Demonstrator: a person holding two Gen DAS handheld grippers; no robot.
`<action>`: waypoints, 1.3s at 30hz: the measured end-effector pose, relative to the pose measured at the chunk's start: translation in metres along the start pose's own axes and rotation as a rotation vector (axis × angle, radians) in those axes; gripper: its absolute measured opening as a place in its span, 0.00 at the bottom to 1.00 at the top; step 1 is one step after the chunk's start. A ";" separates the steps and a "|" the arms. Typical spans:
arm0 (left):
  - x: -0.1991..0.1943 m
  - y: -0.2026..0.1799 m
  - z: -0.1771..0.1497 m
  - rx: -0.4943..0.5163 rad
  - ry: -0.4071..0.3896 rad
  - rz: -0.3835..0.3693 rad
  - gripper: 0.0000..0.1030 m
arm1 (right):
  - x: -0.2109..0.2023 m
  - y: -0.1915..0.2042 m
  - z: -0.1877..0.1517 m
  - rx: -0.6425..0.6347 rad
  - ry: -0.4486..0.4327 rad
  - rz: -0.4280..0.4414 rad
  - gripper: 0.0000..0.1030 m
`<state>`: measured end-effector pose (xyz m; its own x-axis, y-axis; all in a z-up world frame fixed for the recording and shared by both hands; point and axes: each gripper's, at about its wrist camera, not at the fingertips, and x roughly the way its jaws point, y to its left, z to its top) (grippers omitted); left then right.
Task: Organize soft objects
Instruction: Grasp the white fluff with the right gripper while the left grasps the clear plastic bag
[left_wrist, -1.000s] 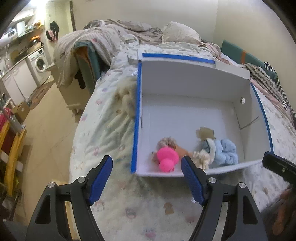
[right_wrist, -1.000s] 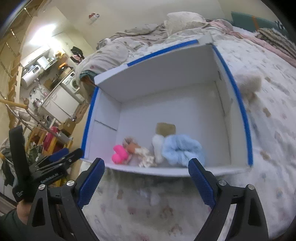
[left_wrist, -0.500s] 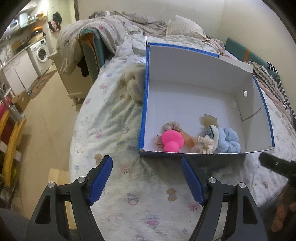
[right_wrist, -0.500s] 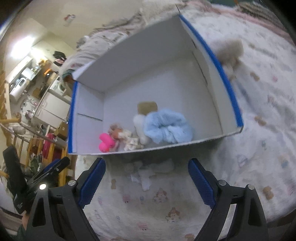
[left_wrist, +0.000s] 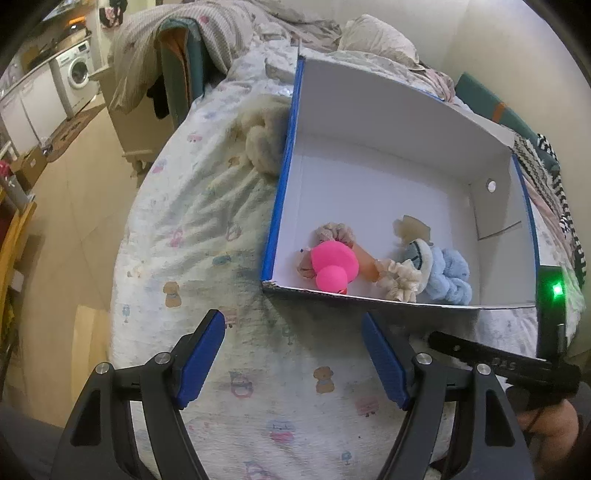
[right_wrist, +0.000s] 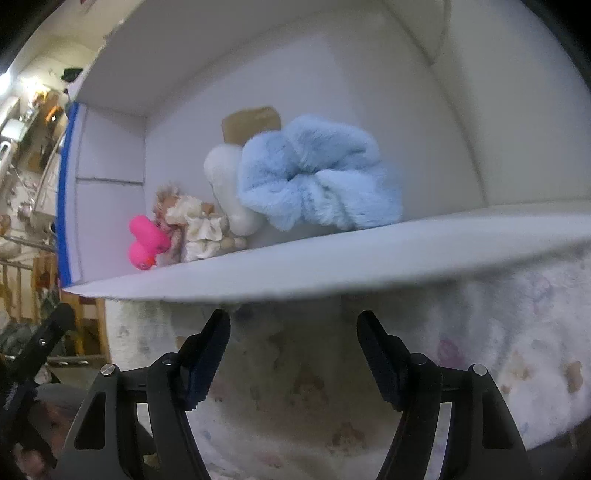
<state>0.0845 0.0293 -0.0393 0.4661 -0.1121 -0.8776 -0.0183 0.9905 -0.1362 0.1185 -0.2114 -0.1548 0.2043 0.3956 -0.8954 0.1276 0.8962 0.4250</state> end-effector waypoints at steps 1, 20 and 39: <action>0.002 0.001 0.000 -0.006 0.006 0.000 0.72 | 0.006 0.002 0.001 -0.006 0.014 -0.005 0.74; 0.055 -0.047 -0.015 0.075 0.136 -0.051 0.72 | -0.041 0.023 -0.014 -0.148 -0.119 0.007 0.28; 0.126 -0.097 -0.024 0.198 0.259 -0.066 0.08 | -0.059 -0.002 -0.021 -0.109 -0.131 0.005 0.28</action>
<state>0.1235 -0.0825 -0.1476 0.2196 -0.1674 -0.9611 0.1887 0.9739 -0.1265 0.0856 -0.2327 -0.1055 0.3304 0.3769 -0.8653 0.0212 0.9136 0.4061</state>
